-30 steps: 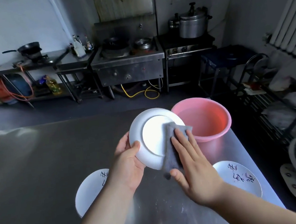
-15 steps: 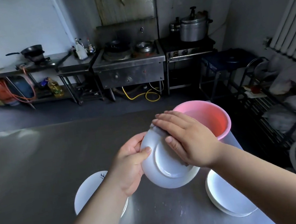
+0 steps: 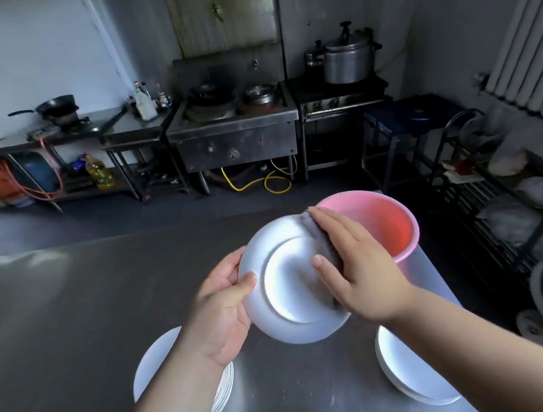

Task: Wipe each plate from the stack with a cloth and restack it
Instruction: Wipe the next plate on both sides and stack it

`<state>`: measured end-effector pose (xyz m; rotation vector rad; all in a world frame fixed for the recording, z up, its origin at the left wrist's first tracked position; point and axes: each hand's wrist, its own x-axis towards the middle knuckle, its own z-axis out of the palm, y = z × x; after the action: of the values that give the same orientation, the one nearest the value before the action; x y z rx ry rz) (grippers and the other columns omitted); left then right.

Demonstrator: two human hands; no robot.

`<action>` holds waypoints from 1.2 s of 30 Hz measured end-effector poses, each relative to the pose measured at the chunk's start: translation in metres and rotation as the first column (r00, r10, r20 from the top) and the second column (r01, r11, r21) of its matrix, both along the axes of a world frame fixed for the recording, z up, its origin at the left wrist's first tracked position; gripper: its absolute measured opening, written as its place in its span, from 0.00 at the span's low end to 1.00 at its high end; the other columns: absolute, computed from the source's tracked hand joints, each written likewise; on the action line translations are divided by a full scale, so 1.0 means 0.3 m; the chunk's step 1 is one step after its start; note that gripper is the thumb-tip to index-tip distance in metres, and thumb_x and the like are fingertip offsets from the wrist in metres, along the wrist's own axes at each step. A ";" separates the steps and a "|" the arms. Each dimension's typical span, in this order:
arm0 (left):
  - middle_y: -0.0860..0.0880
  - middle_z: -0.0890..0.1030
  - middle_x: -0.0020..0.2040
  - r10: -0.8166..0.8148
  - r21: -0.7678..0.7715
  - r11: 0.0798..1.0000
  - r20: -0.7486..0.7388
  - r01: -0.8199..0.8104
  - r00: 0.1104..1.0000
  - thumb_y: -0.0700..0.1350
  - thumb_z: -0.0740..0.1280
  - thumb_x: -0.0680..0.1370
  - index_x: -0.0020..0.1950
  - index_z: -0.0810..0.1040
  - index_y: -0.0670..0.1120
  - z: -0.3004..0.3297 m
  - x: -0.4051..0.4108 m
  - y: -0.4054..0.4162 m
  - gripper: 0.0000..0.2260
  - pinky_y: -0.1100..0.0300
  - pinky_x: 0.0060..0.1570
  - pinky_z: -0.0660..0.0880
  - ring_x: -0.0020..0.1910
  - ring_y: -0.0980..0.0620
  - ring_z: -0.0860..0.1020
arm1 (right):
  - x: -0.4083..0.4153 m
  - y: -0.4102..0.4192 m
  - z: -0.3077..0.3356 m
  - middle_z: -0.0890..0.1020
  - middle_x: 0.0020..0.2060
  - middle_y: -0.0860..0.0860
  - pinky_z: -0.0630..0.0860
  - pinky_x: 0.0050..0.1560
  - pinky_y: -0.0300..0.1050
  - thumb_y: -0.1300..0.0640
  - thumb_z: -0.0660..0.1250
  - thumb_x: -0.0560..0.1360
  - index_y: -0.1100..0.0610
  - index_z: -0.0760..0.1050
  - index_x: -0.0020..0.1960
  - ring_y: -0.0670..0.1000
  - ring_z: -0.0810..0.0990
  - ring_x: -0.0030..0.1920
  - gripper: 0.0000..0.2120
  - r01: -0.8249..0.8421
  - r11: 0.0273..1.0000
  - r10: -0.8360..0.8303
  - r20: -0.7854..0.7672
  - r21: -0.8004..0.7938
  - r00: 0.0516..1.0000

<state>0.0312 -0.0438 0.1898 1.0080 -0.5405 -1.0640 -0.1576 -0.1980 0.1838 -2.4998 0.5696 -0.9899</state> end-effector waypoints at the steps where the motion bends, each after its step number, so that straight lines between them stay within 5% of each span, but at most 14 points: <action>1: 0.37 0.80 0.69 0.015 -0.009 1.000 -0.015 -0.015 1.000 0.35 0.67 0.76 0.73 0.75 0.40 -0.001 0.005 0.001 0.24 0.43 0.68 0.76 0.69 0.38 0.78 | -0.017 0.022 -0.033 0.65 0.81 0.49 0.63 0.79 0.52 0.41 0.60 0.83 0.57 0.60 0.83 0.48 0.62 0.81 0.34 0.030 0.996 -0.032 0.022 0.086 0.999; 4: 0.38 0.80 0.69 0.025 0.003 1.000 -0.033 -0.025 0.999 0.33 0.66 0.77 0.72 0.76 0.41 -0.003 0.007 0.001 0.23 0.43 0.68 0.76 0.69 0.38 0.79 | -0.039 0.047 -0.071 0.58 0.84 0.49 0.55 0.82 0.46 0.36 0.58 0.83 0.57 0.56 0.85 0.47 0.55 0.84 0.38 0.040 0.994 -0.039 -0.020 0.101 0.999; 8: 0.38 0.81 0.67 0.014 -0.010 1.000 -0.054 -0.014 0.998 0.32 0.65 0.78 0.72 0.76 0.41 0.004 -0.019 -0.010 0.22 0.49 0.60 0.81 0.65 0.40 0.81 | -0.017 -0.042 0.044 0.62 0.83 0.47 0.58 0.81 0.44 0.35 0.58 0.83 0.52 0.60 0.84 0.43 0.57 0.82 0.35 -0.015 0.998 0.019 -0.091 0.054 0.996; 11: 0.39 0.80 0.69 0.061 -0.049 0.997 -0.102 -0.066 0.993 0.34 0.61 0.78 0.74 0.74 0.41 0.017 -0.024 -0.027 0.23 0.51 0.61 0.81 0.67 0.41 0.80 | -0.016 -0.023 0.025 0.60 0.83 0.49 0.56 0.81 0.44 0.37 0.58 0.84 0.54 0.59 0.84 0.44 0.56 0.83 0.35 0.029 0.998 -0.028 -0.008 0.062 1.000; 16: 0.43 0.81 0.68 0.145 -0.029 0.988 -0.165 -0.151 0.976 0.36 0.63 0.76 0.73 0.75 0.44 0.018 -0.063 -0.040 0.24 0.49 0.58 0.82 0.64 0.46 0.82 | -0.048 0.141 -0.122 0.47 0.85 0.50 0.46 0.81 0.38 0.34 0.52 0.84 0.57 0.47 0.86 0.47 0.44 0.85 0.40 0.113 0.964 -0.123 0.030 0.241 0.992; 19: 0.43 0.81 0.68 0.130 -0.017 0.991 -0.195 -0.136 0.972 0.35 0.62 0.77 0.74 0.74 0.44 0.014 -0.090 -0.035 0.24 0.51 0.49 0.84 0.62 0.46 0.83 | -0.035 0.050 -0.053 0.56 0.84 0.46 0.53 0.82 0.41 0.38 0.55 0.85 0.54 0.56 0.85 0.42 0.52 0.83 0.34 0.121 0.965 -0.130 0.022 0.234 0.991; 23: 0.45 0.80 0.70 0.160 -0.034 0.984 -0.227 -0.172 0.961 0.33 0.56 0.83 0.75 0.73 0.46 0.023 -0.099 -0.060 0.22 0.48 0.58 0.81 0.68 0.46 0.80 | -0.010 0.015 0.003 0.59 0.83 0.45 0.52 0.78 0.32 0.42 0.58 0.86 0.51 0.59 0.84 0.40 0.55 0.82 0.30 0.137 0.963 -0.159 0.080 0.233 0.984; 29: 0.44 0.80 0.70 -0.020 -0.074 0.997 -0.169 0.007 0.985 0.35 0.66 0.76 0.75 0.71 0.48 0.040 -0.100 -0.038 0.28 0.47 0.51 0.83 0.64 0.44 0.82 | -0.026 0.111 -0.059 0.65 0.79 0.50 0.61 0.79 0.40 0.50 0.66 0.81 0.59 0.63 0.82 0.43 0.62 0.80 0.32 0.123 0.929 -0.228 0.277 0.348 0.933; 33: 0.43 0.81 0.68 -0.106 0.012 0.994 -0.086 0.107 0.991 0.39 0.67 0.79 0.73 0.75 0.48 0.082 -0.017 -0.011 0.22 0.50 0.48 0.83 0.59 0.45 0.83 | -0.066 -0.023 0.076 0.74 0.74 0.42 0.68 0.75 0.42 0.58 0.71 0.80 0.51 0.72 0.78 0.41 0.71 0.75 0.27 -0.081 0.926 0.039 0.122 0.367 0.992; 36: 0.43 0.81 0.67 -0.133 0.029 0.991 -0.010 0.134 0.991 0.41 0.68 0.77 0.74 0.74 0.47 0.082 -0.010 -0.001 0.24 0.49 0.46 0.83 0.59 0.44 0.83 | -0.062 -0.059 0.103 0.73 0.75 0.42 0.65 0.77 0.41 0.58 0.71 0.80 0.51 0.70 0.79 0.38 0.69 0.75 0.28 -0.079 0.945 0.068 0.048 0.316 0.997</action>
<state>0.0282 -0.0442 0.2144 1.0035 -0.5934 -1.1975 -0.1761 -0.2158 0.2146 -2.1967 0.5702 -0.8397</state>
